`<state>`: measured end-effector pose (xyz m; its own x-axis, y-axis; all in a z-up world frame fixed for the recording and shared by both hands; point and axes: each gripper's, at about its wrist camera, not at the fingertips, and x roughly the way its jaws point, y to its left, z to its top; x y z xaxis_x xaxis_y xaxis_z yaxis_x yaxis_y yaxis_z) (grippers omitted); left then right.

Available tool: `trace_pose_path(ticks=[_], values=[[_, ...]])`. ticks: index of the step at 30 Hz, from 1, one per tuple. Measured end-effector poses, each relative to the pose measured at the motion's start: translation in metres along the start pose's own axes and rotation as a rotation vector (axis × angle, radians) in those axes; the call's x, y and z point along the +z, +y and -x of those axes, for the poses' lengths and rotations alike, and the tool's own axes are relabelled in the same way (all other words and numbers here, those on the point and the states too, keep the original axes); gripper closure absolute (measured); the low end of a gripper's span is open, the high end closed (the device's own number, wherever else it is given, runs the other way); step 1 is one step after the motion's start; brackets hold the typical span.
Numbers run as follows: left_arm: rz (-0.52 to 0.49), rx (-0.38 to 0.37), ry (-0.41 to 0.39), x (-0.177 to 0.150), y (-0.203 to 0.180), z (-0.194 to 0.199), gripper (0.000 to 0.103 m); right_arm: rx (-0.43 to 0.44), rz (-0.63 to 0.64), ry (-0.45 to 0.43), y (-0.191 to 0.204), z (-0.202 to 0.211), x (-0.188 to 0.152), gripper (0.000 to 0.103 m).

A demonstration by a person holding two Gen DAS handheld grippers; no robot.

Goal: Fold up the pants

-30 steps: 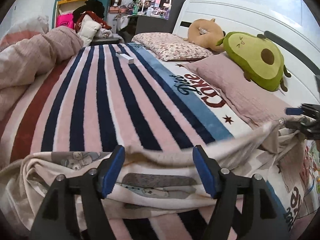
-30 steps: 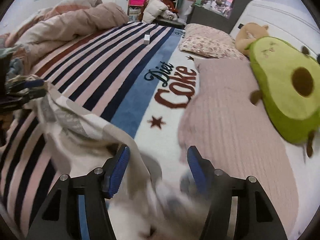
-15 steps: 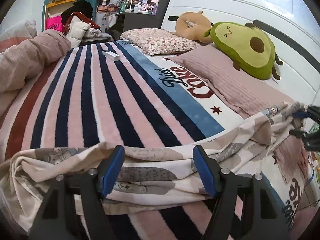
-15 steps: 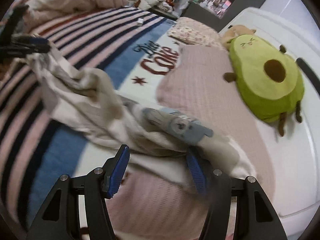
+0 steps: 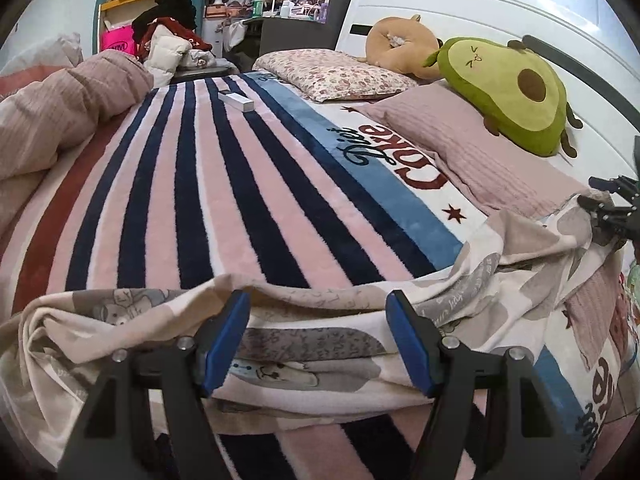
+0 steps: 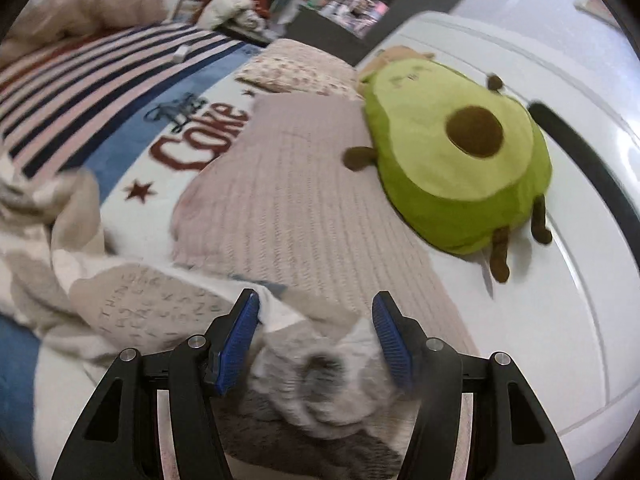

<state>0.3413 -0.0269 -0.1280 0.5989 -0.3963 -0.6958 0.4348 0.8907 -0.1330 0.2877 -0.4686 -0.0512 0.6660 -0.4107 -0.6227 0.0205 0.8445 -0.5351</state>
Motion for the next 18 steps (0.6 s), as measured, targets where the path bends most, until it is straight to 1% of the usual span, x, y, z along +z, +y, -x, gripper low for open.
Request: trace_pose_path(ticks=[4,6,8,9,10,13,14,15,16,17,18], values=[[-0.001,-0.006,-0.018,0.001,-0.001,0.005,0.036,0.083,-0.076,-0.054,-0.018,0.031,-0.001,0.047],[-0.001,-0.013,-0.024,0.002,-0.001,0.007,0.036,0.155,-0.088,-0.035,-0.019,0.042,-0.007,0.047],[-0.003,-0.016,-0.028,0.002,-0.003,0.009,0.036,0.219,-0.073,-0.016,-0.016,0.049,-0.017,0.047],[-0.004,-0.017,-0.029,0.002,-0.004,0.010,0.036,0.220,-0.056,-0.009,-0.012,0.051,-0.022,0.047],[-0.004,-0.019,-0.029,0.002,-0.005,0.010,0.036,0.203,-0.039,-0.004,-0.008,0.050,-0.026,0.048],[-0.016,-0.029,-0.034,0.002,-0.012,0.013,0.036,0.090,0.021,-0.012,0.004,0.045,-0.033,0.050],[-0.022,-0.029,-0.039,0.002,-0.014,0.014,0.036,0.055,0.056,-0.026,0.008,0.042,-0.032,0.053],[-0.026,-0.029,-0.042,0.002,-0.015,0.015,0.036,0.027,0.073,-0.026,0.009,0.039,-0.033,0.075],[-0.032,-0.030,-0.048,0.003,-0.017,0.017,0.036,-0.004,0.087,-0.017,0.010,0.036,-0.033,0.094],[-0.035,-0.032,-0.051,0.002,-0.017,0.019,0.036,-0.009,0.085,-0.004,0.008,0.036,-0.032,0.094],[-0.037,-0.034,-0.054,0.002,-0.018,0.021,0.036,-0.006,0.067,-0.010,0.006,0.040,-0.032,0.095]])
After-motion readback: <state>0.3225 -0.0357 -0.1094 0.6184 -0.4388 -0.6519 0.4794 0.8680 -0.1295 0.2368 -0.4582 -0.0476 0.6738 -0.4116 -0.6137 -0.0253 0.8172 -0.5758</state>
